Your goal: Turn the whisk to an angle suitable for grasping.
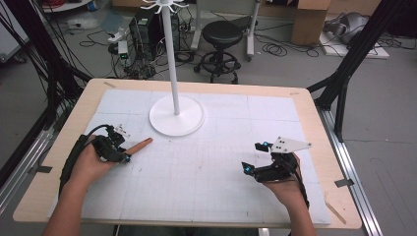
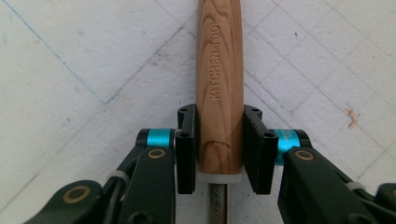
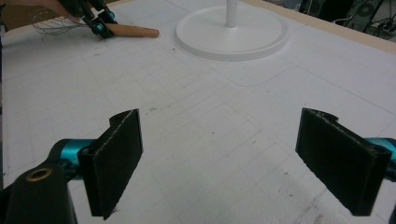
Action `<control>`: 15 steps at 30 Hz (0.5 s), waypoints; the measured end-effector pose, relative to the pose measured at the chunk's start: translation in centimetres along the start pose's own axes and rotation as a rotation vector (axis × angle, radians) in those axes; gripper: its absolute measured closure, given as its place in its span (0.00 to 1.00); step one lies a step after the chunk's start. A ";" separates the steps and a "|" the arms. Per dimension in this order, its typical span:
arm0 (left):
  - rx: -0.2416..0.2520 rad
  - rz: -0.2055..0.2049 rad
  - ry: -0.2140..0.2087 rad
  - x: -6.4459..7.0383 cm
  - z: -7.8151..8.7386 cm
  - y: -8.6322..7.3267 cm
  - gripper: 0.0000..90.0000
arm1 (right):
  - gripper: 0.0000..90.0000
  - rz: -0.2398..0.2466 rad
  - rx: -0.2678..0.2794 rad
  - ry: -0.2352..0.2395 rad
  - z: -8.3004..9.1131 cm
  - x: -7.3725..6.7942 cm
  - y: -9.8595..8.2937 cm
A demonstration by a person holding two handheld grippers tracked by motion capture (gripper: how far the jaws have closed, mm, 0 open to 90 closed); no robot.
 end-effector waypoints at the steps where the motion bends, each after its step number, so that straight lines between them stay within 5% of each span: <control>1: -0.001 -0.002 -0.004 0.0 0.0 0.0 0.77 | 0.15 0.007 0.001 -0.002 0.0 0.1 0.0; 7: 0.042 -0.022 -0.034 0.2 0.5 0.3 0.77 | 0.15 0.005 0.001 -0.001 0.0 0.1 -0.1; 15: 0.176 -0.034 -0.087 0.8 3.1 1.9 0.77 | 0.15 0.007 -0.004 0.001 -0.1 0.0 0.0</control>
Point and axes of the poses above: each handheld gripper's, and its own axes: z roughly backward along the jaws, y roughly out of its top, x roughly to its right, the point moved 3 cm from there along -z, roughly forward along the jaws, and after that the axes turned 9 degrees about y, right-handed, at the moved point
